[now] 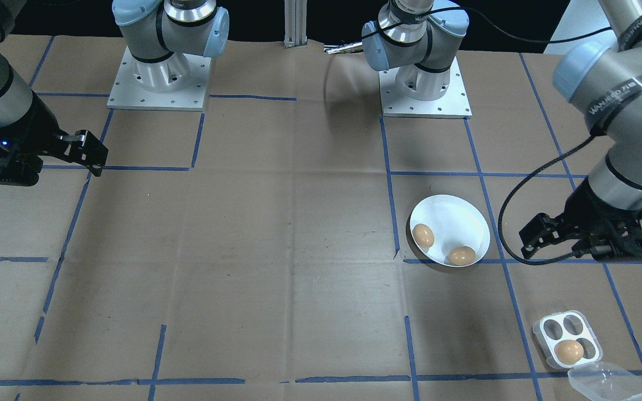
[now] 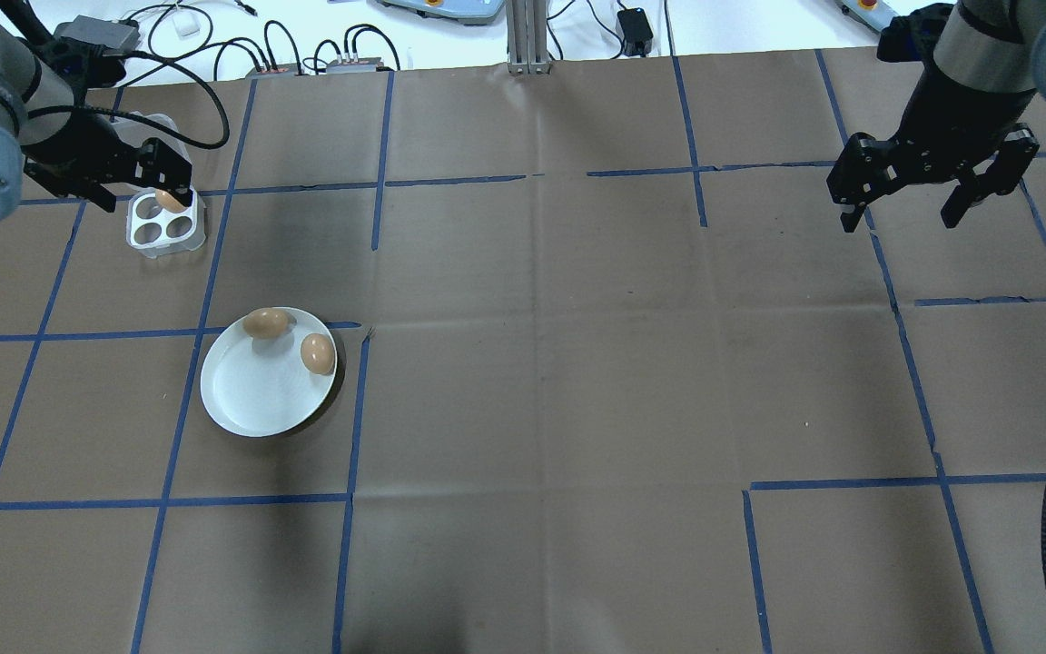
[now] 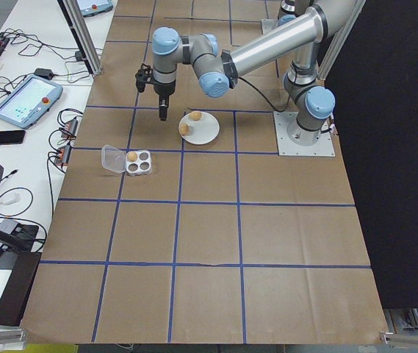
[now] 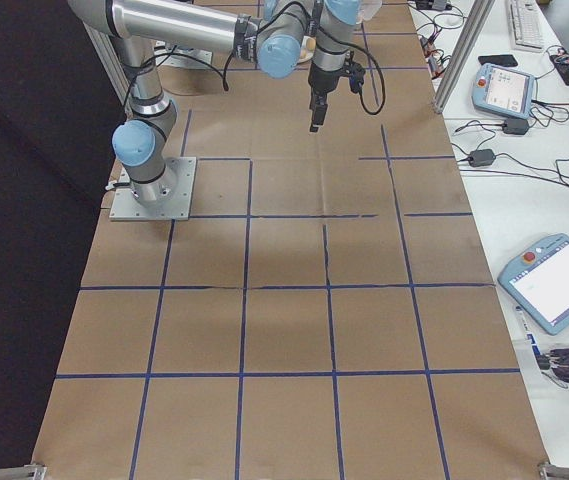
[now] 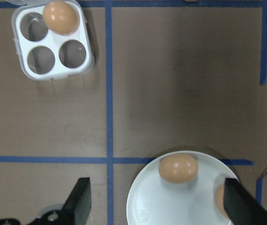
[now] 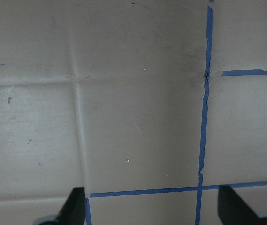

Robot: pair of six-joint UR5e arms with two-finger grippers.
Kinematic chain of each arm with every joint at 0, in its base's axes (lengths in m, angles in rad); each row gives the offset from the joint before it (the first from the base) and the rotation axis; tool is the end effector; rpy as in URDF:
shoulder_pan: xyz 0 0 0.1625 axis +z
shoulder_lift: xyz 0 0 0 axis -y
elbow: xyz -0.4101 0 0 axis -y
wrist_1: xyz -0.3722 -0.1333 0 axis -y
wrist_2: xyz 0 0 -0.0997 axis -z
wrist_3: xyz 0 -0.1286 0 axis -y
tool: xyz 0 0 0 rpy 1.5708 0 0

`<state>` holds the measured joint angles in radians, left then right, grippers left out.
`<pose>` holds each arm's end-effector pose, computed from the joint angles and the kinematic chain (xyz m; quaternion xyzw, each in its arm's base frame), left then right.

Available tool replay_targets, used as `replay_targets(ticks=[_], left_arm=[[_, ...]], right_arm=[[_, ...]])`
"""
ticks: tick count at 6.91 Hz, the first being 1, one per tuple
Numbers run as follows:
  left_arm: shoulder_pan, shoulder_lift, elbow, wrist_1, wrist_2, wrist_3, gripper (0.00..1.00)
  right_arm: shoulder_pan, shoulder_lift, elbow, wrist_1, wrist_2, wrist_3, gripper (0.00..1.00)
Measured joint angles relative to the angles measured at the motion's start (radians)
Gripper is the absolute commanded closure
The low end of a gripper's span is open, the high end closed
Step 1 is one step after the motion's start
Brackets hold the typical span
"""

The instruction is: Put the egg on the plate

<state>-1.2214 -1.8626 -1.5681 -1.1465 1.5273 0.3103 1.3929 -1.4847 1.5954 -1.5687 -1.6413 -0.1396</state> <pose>0.0718 -0.6027 0.3353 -0.0180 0.9973 -0.0709 0.0013 0.0356 -0.5041 0.3913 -0.0171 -0.9976 -0.0612 0.0258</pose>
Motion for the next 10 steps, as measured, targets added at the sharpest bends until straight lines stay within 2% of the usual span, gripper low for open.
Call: replay_targets(ticks=[2,4,6,10], left_arm=[[0.03,-0.181,0.235,-0.052,0.003,0.0,0.0],[0.043,-0.341,0.401,-0.067,0.004,0.0,0.0],[0.057,-0.422,0.442,-0.066,0.001,0.0,0.01],[0.058,-0.465,0.34,-0.003,0.007,0.001,0.01]], right_arm=[[0.0,0.0,0.0,0.001,0.0,0.0,0.0],[0.0,0.0,0.0,0.001,0.0,0.0,0.0],[0.0,0.0,0.0,0.001,0.001,0.0,0.0],[0.0,0.0,0.0,0.001,0.0,0.0,0.0]])
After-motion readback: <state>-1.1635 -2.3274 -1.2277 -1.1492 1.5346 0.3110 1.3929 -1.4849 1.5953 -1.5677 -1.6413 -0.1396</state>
